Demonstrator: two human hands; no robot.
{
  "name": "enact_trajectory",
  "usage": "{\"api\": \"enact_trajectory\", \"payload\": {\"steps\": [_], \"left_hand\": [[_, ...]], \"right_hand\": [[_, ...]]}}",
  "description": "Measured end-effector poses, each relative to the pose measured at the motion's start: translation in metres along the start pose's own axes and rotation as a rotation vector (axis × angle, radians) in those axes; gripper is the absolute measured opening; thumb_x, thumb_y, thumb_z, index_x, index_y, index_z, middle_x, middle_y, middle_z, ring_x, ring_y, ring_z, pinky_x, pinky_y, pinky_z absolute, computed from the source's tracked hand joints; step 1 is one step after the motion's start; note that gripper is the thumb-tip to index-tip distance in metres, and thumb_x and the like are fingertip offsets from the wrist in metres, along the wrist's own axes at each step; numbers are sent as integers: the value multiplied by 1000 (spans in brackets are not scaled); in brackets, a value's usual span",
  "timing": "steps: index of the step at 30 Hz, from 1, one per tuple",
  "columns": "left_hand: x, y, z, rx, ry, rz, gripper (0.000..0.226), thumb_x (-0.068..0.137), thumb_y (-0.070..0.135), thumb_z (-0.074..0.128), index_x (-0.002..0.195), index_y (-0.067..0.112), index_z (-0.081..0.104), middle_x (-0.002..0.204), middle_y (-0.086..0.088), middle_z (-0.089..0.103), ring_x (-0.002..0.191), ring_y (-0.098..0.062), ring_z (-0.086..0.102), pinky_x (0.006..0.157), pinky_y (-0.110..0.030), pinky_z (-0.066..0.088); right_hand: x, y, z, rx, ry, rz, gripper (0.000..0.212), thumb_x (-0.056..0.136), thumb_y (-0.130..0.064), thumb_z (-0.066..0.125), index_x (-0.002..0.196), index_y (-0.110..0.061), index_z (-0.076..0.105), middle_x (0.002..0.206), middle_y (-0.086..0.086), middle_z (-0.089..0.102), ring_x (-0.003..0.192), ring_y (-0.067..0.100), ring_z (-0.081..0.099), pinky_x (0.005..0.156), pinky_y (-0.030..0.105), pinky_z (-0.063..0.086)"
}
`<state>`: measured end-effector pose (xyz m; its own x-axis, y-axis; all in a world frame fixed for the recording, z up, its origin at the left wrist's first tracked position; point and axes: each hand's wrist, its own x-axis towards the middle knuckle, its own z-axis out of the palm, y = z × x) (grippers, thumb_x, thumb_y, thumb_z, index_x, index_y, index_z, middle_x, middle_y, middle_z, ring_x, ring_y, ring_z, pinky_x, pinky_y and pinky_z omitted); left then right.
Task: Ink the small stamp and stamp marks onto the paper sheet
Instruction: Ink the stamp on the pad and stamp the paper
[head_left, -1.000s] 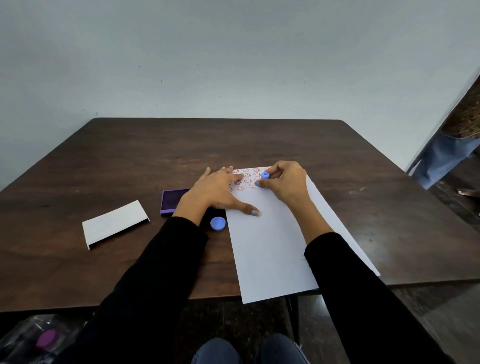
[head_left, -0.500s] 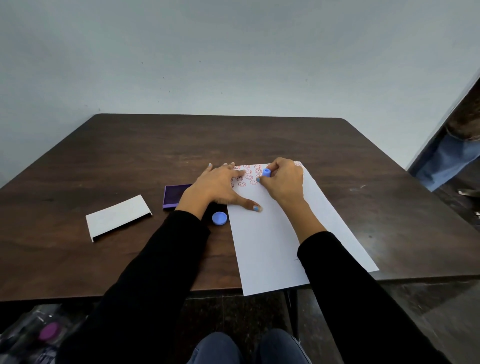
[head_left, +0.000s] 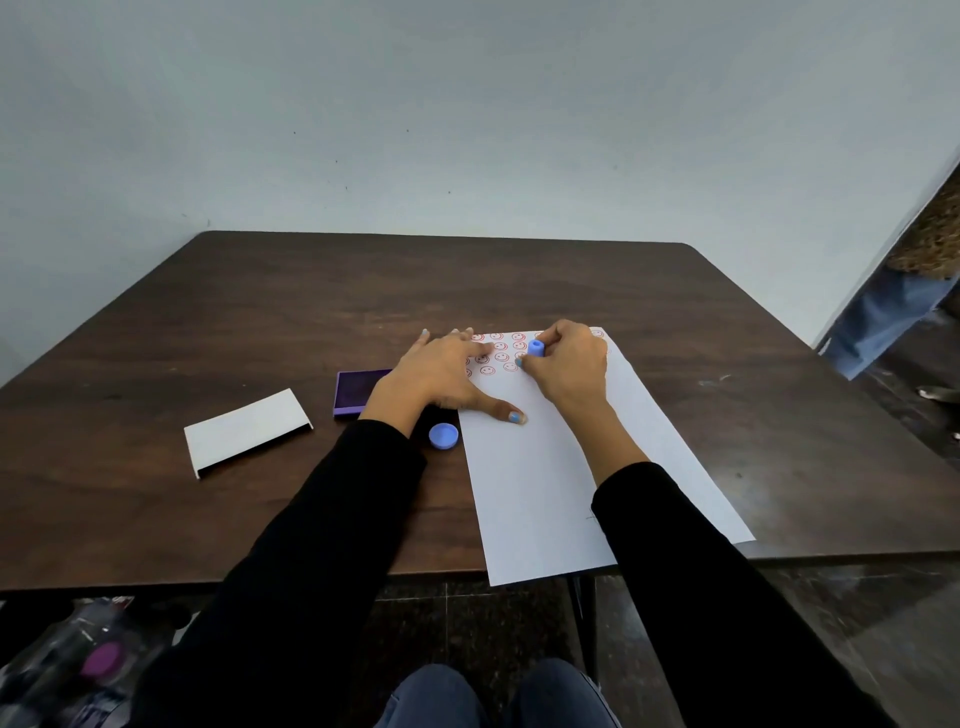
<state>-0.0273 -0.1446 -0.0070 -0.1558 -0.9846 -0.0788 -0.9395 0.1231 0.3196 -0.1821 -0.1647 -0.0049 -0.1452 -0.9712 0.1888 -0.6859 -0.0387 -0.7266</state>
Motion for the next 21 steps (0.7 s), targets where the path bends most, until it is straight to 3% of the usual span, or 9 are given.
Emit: {"api": "enact_trajectory", "payload": {"steps": [4, 7, 9, 13, 16, 21], "left_hand": [[0, -1, 0, -4, 9, 12, 116, 46, 82, 65, 144, 30, 28, 159, 0, 16, 147, -15, 9, 118, -48, -6], [1, -2, 0, 6, 11, 25, 118, 44, 84, 64, 144, 30, 28, 159, 0, 16, 147, -14, 8, 118, -49, -7], [2, -2, 0, 17, 13, 29, 119, 45, 85, 62, 144, 30, 28, 159, 0, 16, 147, -15, 8, 117, -48, -9], [0, -2, 1, 40, 33, 36, 117, 47, 85, 60, 144, 30, 28, 159, -1, 17, 147, -16, 10, 115, -48, -14], [-4, 1, -4, 25, 107, 48, 112, 53, 82, 60, 145, 27, 27, 158, -3, 19, 146, -15, 13, 116, -51, -11], [-31, 4, -19, -84, 300, 64, 77, 70, 67, 62, 131, 22, 51, 139, -1, 53, 133, -20, 42, 116, -54, 0]], "right_hand": [[2, -2, -9, 64, -1, 4, 26, 73, -24, 79, 89, -9, 65, 92, 6, 69, 75, 14, 57, 67, 24, 43], [4, -8, -28, 413, 164, 56, 25, 67, -25, 82, 81, -13, 67, 75, 2, 72, 69, 12, 65, 68, 26, 52], [6, -14, -38, 661, 200, 148, 26, 65, -27, 84, 80, -16, 67, 74, 3, 74, 66, 8, 65, 61, 21, 49], [5, -21, -45, 932, 102, 242, 30, 66, -26, 84, 88, -14, 67, 79, 3, 74, 72, 10, 67, 76, 22, 51], [-1, -22, -47, 1000, 53, 277, 24, 68, -25, 83, 83, -16, 66, 87, 7, 74, 70, 10, 62, 68, 21, 49], [-11, -27, -49, 1055, -8, 308, 20, 69, -24, 82, 79, -18, 66, 82, 5, 73, 63, 8, 60, 59, 18, 45]]}}
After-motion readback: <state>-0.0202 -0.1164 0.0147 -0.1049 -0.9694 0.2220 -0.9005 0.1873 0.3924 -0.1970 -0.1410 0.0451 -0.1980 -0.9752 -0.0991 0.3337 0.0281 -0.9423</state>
